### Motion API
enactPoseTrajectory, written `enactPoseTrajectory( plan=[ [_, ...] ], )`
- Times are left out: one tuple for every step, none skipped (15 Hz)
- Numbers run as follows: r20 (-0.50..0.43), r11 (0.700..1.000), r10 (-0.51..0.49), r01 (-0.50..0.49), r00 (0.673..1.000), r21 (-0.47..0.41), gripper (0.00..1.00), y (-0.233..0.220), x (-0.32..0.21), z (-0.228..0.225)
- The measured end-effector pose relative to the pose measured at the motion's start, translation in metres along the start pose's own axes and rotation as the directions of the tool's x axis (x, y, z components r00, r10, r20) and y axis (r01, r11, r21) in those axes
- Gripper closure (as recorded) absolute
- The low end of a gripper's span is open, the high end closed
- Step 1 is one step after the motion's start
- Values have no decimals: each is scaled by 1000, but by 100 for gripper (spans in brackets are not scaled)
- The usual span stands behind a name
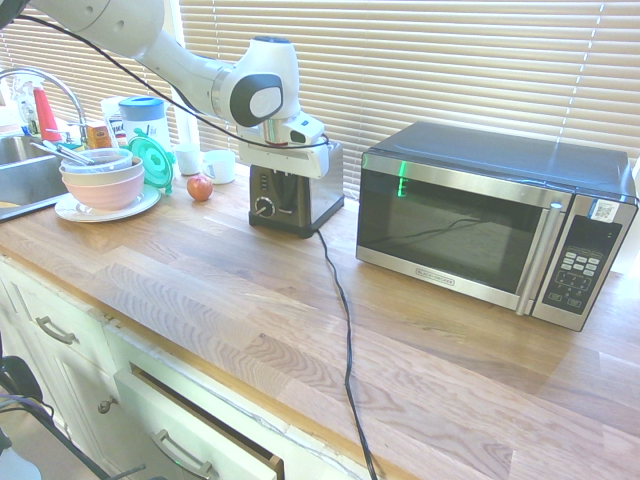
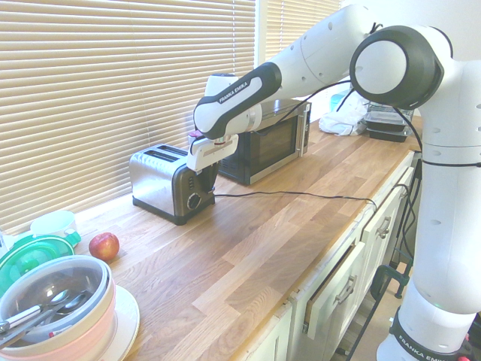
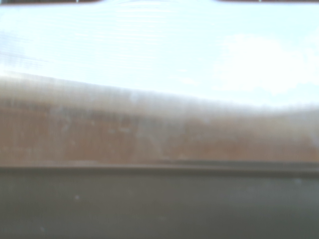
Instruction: Press the toaster
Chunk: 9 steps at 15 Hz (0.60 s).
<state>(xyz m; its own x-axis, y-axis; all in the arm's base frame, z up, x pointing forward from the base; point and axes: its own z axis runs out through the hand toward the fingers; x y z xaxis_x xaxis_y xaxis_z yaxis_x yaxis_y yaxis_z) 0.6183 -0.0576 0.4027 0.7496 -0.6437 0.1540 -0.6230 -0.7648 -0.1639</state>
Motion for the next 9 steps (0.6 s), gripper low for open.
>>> enactPoseTrajectory(
  plan=[
    [-23,1000,0,0,1000,13,100,5,0,-7],
    [-50,1000,2,0,999,29,100,11,1,-20],
    [-75,999,5,-2,997,44,100,20,-1,-35],
    [-98,998,5,0,995,59,100,30,-7,-53],
    [-122,998,-1,10,993,68,100,40,-16,-69],
    [-141,997,-15,25,990,69,100,47,-30,-81],
    [-152,997,-33,43,988,63,100,54,-46,-89],
    [-152,997,-50,58,987,51,100,58,-63,-90],
    [-148,997,-65,70,987,34,100,60,-77,-88]
  ],
)
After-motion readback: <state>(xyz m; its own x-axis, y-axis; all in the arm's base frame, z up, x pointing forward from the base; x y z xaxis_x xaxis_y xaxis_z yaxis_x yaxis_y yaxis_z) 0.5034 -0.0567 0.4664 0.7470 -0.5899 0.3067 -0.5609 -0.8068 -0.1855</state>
